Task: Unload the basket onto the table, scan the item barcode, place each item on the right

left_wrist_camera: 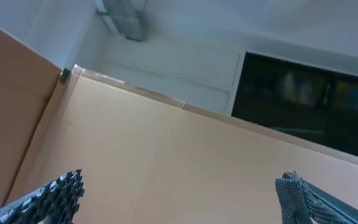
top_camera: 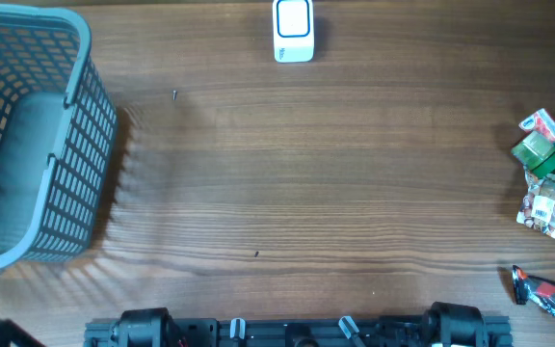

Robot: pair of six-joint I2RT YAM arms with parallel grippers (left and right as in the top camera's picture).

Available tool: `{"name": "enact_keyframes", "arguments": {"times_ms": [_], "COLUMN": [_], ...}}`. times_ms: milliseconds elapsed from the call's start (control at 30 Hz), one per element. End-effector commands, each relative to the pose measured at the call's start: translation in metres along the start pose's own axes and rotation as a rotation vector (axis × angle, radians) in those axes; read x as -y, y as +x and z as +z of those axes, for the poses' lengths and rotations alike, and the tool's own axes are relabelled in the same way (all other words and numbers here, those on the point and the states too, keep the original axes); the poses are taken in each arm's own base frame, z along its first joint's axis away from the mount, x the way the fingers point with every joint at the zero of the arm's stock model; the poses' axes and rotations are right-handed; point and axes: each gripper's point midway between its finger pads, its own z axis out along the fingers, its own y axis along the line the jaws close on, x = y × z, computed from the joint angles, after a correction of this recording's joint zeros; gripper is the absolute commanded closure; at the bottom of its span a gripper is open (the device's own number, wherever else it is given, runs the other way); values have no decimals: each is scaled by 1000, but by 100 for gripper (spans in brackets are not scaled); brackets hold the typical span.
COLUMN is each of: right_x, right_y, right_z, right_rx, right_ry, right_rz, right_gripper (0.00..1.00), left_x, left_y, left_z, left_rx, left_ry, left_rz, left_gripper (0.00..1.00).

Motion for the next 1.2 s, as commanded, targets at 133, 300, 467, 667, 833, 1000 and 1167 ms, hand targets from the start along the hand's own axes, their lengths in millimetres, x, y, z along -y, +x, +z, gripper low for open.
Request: {"name": "enact_keyframes", "arguments": {"times_ms": [133,300,467,667,833,1000,1167], "right_x": [14,19,18,5,-71,-63,-49], "right_y": [0,9,6,17,123,235,306], "right_z": [-14,-25,-23,5,45,68,65], "right_rx": [18,16,28,97,-42,-145,-237], "right_ry": [57,58,54,-12,-431,-425,-395], "right_rz": [3,3,28,345,165,98,87], "right_gripper": [0,0,0,0,0,0,0], "left_x": [9,10,10,12,3,-3,-31], "left_y": [6,6,5,-18,10,60,154], "left_z": [-32,-32,-33,-31,-12,13,28], "left_rx": [40,47,61,182,167,167,135], "left_ry": [52,47,8,7,6,66,86], "left_rz": [45,51,84,90,102,109,112], "left_gripper": [0,0,0,0,0,0,0]}}
